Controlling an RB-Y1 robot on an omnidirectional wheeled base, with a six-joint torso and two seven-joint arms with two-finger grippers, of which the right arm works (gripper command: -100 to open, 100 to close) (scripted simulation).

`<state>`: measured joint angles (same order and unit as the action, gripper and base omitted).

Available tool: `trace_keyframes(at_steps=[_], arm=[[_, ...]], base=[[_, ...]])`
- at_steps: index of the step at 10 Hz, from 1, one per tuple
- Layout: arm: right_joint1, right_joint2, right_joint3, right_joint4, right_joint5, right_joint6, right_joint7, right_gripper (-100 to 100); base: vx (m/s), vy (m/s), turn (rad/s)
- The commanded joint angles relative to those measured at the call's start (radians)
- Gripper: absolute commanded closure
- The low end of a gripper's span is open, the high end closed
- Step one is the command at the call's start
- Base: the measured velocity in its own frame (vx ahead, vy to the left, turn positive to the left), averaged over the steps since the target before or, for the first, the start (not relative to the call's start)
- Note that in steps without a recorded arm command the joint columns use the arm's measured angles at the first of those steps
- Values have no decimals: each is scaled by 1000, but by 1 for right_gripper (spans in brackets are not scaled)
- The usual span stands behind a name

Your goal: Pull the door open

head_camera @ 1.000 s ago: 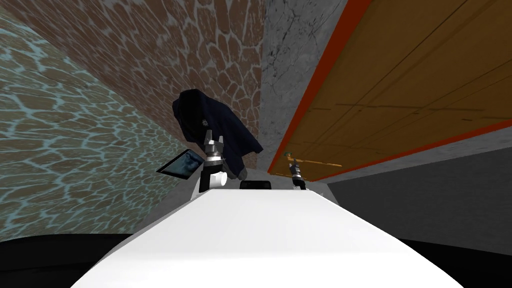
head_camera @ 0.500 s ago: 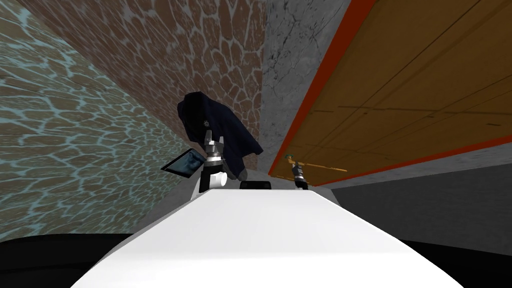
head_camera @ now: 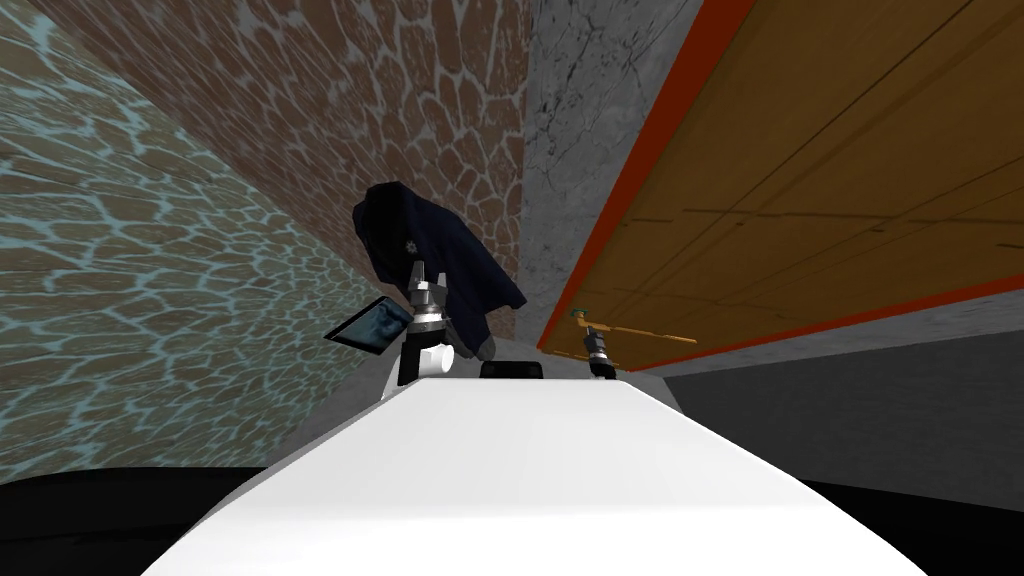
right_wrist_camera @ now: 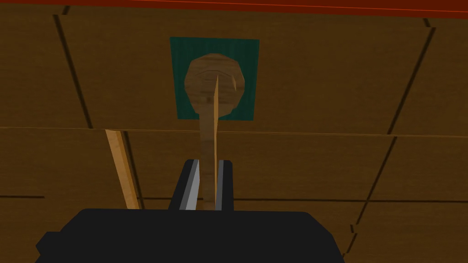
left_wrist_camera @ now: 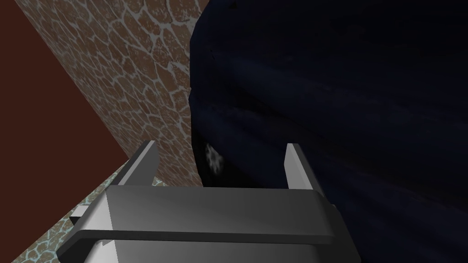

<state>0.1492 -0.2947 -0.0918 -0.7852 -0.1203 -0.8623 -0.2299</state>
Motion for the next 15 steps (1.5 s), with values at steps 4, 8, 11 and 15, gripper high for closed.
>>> trace_keyframes(at_steps=[4, 8, 11, 15], arm=[[41, -40, 31, 1, 16, -59, -51, 100], [79, -78, 61, 2, 30, -115, -99, 100], [106, -92, 69, 10, 34, -149, -114, 100], [153, -121, 91, 25, 43, -229, -148, 100]], base=[[-172, -51, 165], [-220, -44, 169], [-158, -54, 140], [-217, -56, 162]])
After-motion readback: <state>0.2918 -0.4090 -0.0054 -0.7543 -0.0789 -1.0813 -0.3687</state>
